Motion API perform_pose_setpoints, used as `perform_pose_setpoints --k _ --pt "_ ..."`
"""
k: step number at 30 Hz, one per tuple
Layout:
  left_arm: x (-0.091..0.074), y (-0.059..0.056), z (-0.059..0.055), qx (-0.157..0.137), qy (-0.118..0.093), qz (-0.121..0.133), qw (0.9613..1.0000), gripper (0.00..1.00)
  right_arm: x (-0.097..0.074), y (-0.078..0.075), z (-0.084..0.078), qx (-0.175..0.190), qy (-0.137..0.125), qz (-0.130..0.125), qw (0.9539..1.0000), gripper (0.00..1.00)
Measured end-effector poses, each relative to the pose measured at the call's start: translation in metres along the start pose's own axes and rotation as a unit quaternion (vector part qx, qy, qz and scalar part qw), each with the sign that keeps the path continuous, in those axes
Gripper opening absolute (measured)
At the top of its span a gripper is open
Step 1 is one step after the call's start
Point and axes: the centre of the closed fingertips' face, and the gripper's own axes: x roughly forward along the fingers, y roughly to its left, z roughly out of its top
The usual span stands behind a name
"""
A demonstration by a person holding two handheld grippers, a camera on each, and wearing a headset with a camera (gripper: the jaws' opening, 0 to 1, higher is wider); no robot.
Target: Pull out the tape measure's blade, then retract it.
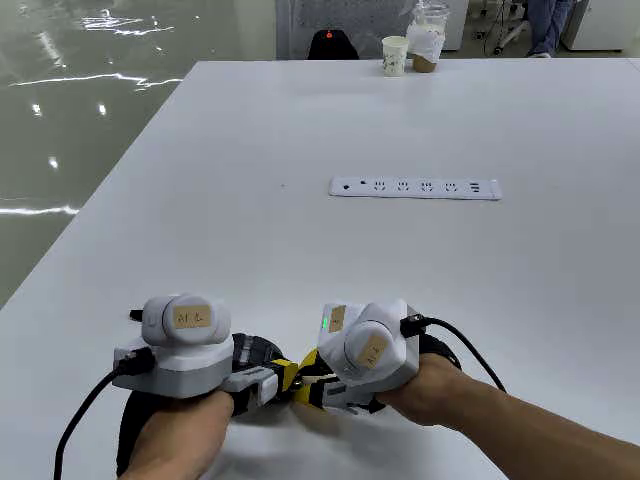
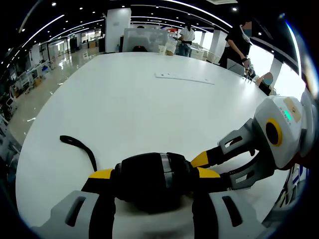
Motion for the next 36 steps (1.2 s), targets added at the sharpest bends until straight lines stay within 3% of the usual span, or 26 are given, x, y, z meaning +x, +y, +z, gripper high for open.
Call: perform_pose_setpoints --k 18,36 --pt "0.001 -0.001 0.001 -0.003 0.001 -0.003 1.0 0.6 0.0 -0.002 0.0 0.0 0.007 -0.001 1.0 0.13" --pt "0.0 -0.001 -0.002 0.007 0.004 -0.012 0.9999 0.6 -0.014 -0.002 -0.008 0.02 0.005 -0.015 0.9997 0.2"
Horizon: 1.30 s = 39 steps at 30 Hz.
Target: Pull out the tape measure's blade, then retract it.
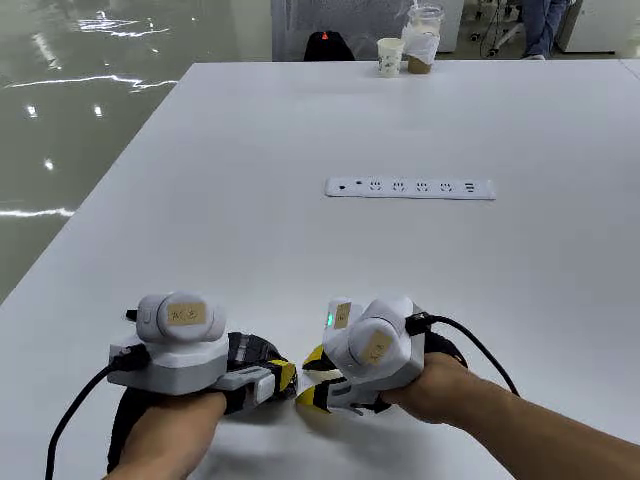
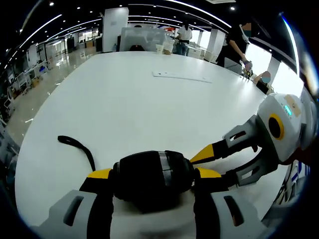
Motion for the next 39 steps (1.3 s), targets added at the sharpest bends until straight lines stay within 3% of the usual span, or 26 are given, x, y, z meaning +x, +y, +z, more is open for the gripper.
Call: perform_pose_setpoints --k 26,39 --pt "-0.019 -0.009 -0.003 0.046 -0.019 -0.045 0.9978 0.69 -0.04 0.007 -0.017 0.054 -0.011 -0.038 0.9978 0.32" --pt "-0.031 -0.006 -0.011 0.057 -0.032 -0.059 0.9961 0.7 -0.065 0.008 -0.024 0.08 -0.026 -0.063 0.9944 0.41"
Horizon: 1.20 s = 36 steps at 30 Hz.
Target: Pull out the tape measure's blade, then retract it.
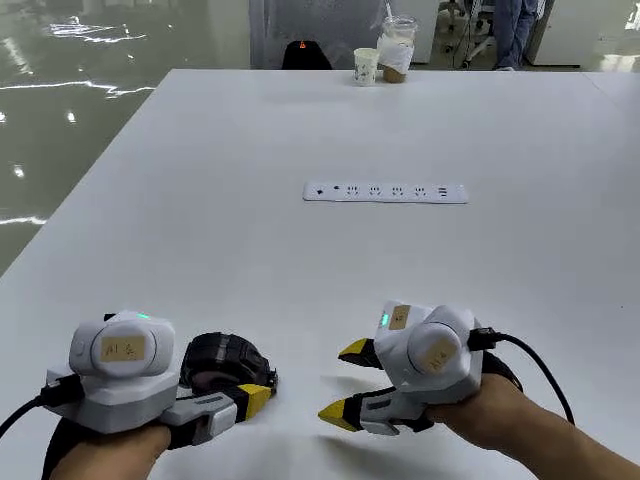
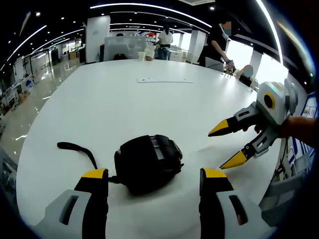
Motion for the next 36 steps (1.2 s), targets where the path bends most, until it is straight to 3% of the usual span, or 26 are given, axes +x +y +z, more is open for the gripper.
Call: perform_pose_setpoints --k 15,24,29,36 --pt "-0.012 -0.005 -0.003 0.04 -0.026 -0.034 0.9983 0.76 -0.026 0.001 -0.006 0.035 -0.029 -0.036 0.9983 0.53" --pt "-0.022 -0.013 0.001 0.057 -0.054 -0.059 0.9952 0.78 -0.045 0.002 -0.008 0.052 -0.048 -0.058 0.9958 0.58" --pt "-0.025 -0.014 0.001 0.083 -0.06 -0.064 0.9927 0.8 -0.055 0.002 -0.013 0.061 -0.053 -0.073 0.994 0.61" --pt "-0.031 -0.017 0.0 0.088 -0.069 -0.083 0.9902 0.82 -0.065 0.008 -0.023 0.073 -0.056 -0.082 0.9923 0.63"
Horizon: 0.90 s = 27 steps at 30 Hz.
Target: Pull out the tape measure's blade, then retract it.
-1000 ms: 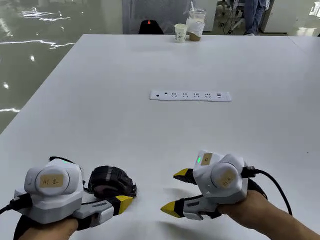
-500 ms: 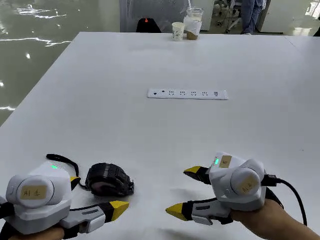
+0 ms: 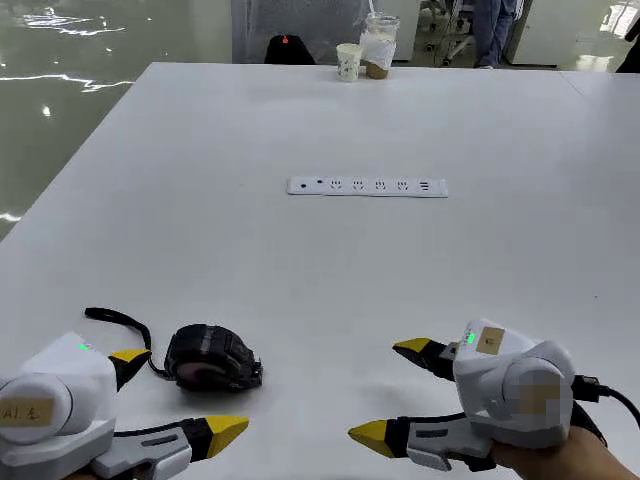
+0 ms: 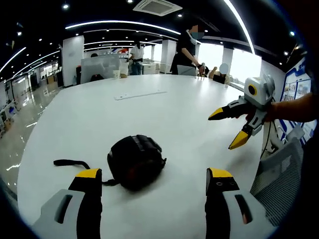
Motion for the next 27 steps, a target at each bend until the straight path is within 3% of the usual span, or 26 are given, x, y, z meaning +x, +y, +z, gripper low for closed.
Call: perform_pose_setpoints --k 18,20,27 --pt "-0.012 -0.009 -0.001 0.029 -0.015 -0.033 0.9989 0.93 -0.025 0.0 -0.007 0.043 -0.037 -0.033 0.9978 0.82" --pt "-0.012 -0.012 -0.002 0.025 -0.014 -0.038 0.9989 0.98 -0.027 0.002 -0.008 0.045 -0.043 -0.035 0.9975 0.84" --pt "-0.017 -0.018 0.002 0.027 -0.029 -0.045 0.9982 0.99 -0.033 0.004 -0.014 0.053 -0.047 -0.043 0.9966 0.91"
